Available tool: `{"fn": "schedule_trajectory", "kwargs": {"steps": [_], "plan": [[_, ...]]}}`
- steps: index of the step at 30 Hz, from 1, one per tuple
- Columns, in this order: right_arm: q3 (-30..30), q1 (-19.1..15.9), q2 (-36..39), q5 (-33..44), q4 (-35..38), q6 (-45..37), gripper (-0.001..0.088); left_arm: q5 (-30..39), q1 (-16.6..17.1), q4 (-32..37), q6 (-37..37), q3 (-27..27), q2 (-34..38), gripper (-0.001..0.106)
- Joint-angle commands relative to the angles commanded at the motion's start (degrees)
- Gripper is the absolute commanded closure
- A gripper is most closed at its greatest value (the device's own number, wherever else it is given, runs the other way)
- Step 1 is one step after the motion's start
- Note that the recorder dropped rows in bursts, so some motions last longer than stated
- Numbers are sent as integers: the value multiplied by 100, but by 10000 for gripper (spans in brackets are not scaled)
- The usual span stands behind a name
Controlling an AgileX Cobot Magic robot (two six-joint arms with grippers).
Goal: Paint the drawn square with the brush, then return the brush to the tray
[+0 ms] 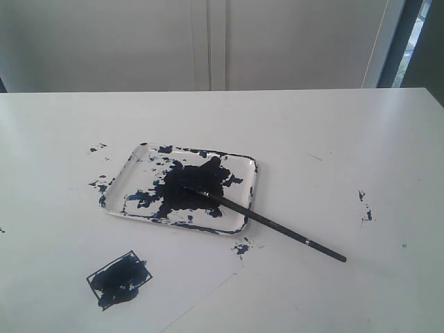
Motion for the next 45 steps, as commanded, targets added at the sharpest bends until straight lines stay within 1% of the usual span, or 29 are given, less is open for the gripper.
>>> {"fn": "schedule_trajectory", "kwargs": {"steps": [1, 2, 3, 4, 6, 7, 12, 15, 17, 18, 21, 45], "plan": [[0, 0, 0, -40, 135, -200, 868, 0, 0, 0, 0, 0, 0, 1050], [0, 0, 0, -187, 601, -927, 868, 0, 0, 0, 0, 0, 0, 1050], [0, 0, 0, -275, 957, -1462, 868, 0, 0, 0, 0, 0, 0, 1050], [0, 0, 0, -380, 1715, -2608, 868, 0, 0, 0, 0, 0, 0, 1050], [0, 0, 0, -405, 2418, -3695, 868, 0, 0, 0, 0, 0, 0, 1050], [0, 0, 0, -417, 2443, -3789, 868, 0, 0, 0, 0, 0, 0, 1050], [251, 0, 0, -584, 2433, -3693, 868, 0, 0, 0, 0, 0, 0, 1050], [251, 0, 0, -740, 2361, -3434, 868, 0, 0, 11, 0, 0, 0, 1050], [251, 0, 0, -740, 2147, -3179, 868, 0, 0, 11, 0, 0, 0, 1050], [251, 0, 0, -740, 2116, -3004, 868, 0, 0, 11, 0, 0, 0, 1050], [251, 0, 0, -740, 2116, -2823, 868, 0, 0, 11, 0, 0, 0, 1050], [251, 0, 0, -740, 2147, -2825, 868, 0, 0, 11, 0, 0, 0, 1050]]}}
